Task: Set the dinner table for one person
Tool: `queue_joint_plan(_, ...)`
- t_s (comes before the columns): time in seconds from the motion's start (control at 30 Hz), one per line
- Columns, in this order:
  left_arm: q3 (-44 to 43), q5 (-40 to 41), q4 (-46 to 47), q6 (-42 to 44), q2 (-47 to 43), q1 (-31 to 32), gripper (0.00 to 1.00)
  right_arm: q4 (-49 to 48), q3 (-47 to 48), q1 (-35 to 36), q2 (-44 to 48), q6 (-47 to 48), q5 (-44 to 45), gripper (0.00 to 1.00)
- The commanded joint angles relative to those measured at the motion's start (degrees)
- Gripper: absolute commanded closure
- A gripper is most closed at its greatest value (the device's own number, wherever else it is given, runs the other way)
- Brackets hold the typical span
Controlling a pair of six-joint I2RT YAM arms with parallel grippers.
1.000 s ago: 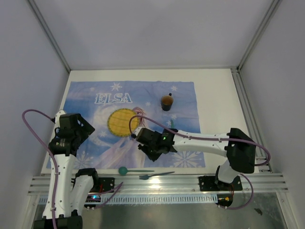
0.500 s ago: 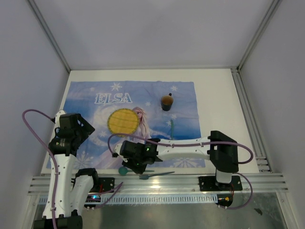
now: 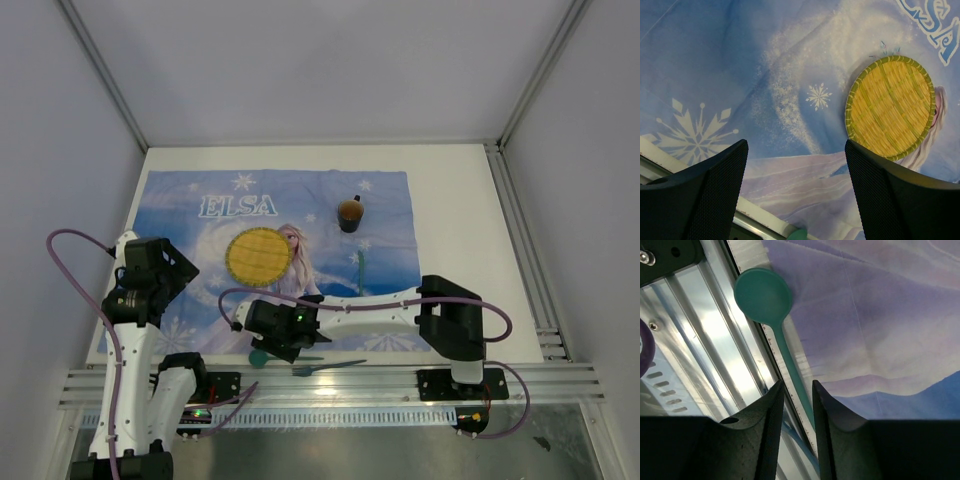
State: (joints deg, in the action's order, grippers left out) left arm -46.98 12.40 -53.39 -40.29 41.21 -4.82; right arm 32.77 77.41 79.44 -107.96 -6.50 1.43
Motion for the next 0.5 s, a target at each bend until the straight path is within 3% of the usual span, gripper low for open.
queue_joint_plan(0.0, -0.92, 0.16, 1.35, 0.04, -0.61, 0.25, 0.19, -2.54, 0.29, 0.19, -1.37, 1.32, 2.00, 0.66)
queue_joint_plan(0.47, -0.92, -0.27, 1.71, 0.04, 0.18, 0.25, 0.19, -2.89, -0.76, 0.28, -1.81, 1.23, -4.15, 0.66)
